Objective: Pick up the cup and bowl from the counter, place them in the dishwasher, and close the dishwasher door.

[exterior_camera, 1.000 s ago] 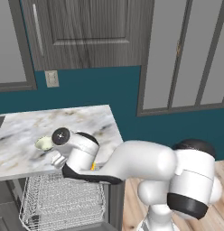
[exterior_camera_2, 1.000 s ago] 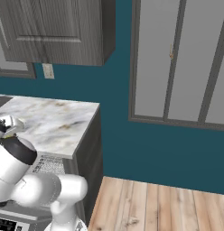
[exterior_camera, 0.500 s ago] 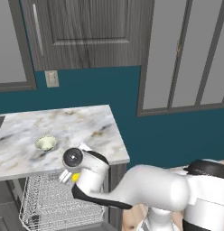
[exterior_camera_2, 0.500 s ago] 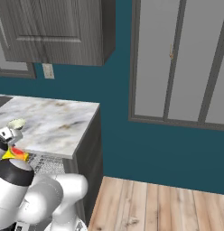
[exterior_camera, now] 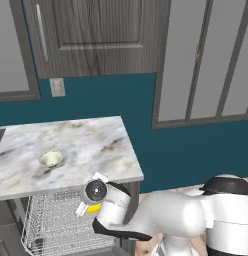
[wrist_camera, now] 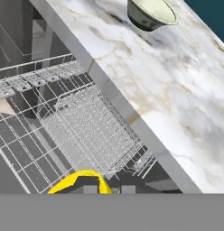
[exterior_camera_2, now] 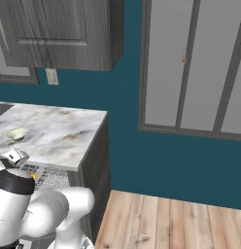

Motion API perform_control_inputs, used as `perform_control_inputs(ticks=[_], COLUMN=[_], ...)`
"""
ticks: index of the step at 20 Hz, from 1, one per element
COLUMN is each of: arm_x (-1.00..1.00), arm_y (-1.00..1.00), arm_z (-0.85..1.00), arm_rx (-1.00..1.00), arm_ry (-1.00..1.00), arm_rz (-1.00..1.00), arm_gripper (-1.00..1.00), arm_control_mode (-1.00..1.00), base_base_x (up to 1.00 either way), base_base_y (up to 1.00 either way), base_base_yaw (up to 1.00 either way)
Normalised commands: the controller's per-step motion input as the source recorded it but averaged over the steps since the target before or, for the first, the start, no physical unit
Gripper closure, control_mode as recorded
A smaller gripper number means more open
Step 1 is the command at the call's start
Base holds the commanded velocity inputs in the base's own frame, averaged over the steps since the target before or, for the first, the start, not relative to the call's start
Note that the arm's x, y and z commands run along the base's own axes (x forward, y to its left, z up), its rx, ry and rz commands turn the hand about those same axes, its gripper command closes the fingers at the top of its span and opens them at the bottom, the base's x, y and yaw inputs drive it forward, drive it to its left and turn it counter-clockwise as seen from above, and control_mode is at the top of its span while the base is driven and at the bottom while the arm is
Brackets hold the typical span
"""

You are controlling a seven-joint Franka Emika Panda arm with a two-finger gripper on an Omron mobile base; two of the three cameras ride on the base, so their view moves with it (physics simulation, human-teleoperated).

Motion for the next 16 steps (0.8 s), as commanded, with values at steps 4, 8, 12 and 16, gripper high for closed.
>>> perform_control_inputs(ticks=[4,8,12,16], arm_x=[0.0,0.0,0.0,0.0], arm_y=[0.12,0.23,0.2,0.14], arm_z=[-0.54,-0.55,-0.44,-0.35], arm_rx=[-0.1,-0.13,-0.16,-0.12], arm_ry=[0.0,0.0,0.0,0.0], arm_rz=[0.1,0.09,0.08,0.08], arm_gripper=[1.0,1.0,1.0,1.0], arm_control_mode=[-1.0,-1.0,-1.0,-1.0], base_base_x=[0.0,0.0,0.0,0.0], base_base_y=[0.0,0.0,0.0,0.0], base_base_yaw=[0.0,0.0,0.0,0.0])
